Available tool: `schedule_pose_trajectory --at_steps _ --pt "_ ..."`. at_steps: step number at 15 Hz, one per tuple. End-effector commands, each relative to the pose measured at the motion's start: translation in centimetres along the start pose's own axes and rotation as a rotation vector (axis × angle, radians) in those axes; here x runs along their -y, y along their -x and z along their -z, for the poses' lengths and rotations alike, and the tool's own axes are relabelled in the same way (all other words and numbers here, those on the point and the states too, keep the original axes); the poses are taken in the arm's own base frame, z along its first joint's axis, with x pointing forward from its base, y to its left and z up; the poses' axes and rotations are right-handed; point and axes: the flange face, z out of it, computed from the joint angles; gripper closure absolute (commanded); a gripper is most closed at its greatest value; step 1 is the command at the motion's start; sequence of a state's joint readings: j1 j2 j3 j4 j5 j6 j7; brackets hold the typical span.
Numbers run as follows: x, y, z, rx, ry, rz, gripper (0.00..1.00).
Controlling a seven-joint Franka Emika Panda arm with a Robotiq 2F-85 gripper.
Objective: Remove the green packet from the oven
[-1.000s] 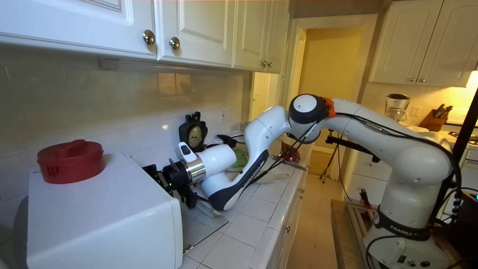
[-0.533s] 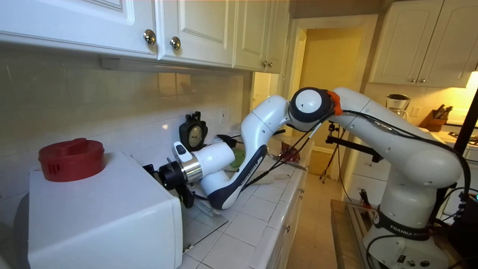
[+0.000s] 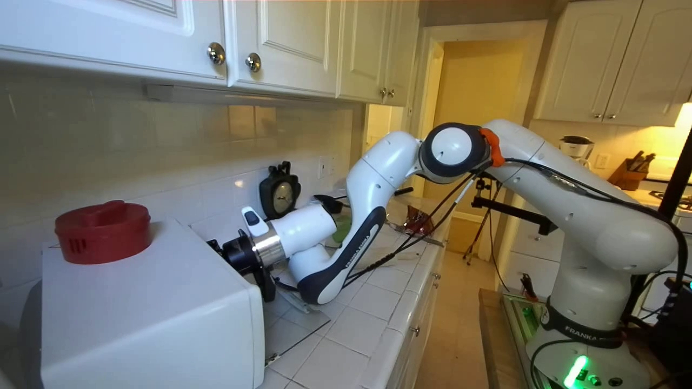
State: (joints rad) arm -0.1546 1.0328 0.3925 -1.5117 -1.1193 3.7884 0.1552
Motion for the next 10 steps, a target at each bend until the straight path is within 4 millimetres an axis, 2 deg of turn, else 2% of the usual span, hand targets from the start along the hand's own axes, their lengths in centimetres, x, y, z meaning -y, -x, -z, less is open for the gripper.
schedule_pose_trajectory --at_steps 1,4,8,10 --pt "3.1 -1.6 -2.7 0.003 -0.031 -0.021 0.0" --pt "4.8 -2.0 -3.9 0.006 -0.055 -0.028 0.0" --pt "4.5 -1.5 -4.0 0.033 -0.037 -0.052 0.0" --pt "3.8 -1.4 -3.9 0.034 0.001 -0.077 0.0"
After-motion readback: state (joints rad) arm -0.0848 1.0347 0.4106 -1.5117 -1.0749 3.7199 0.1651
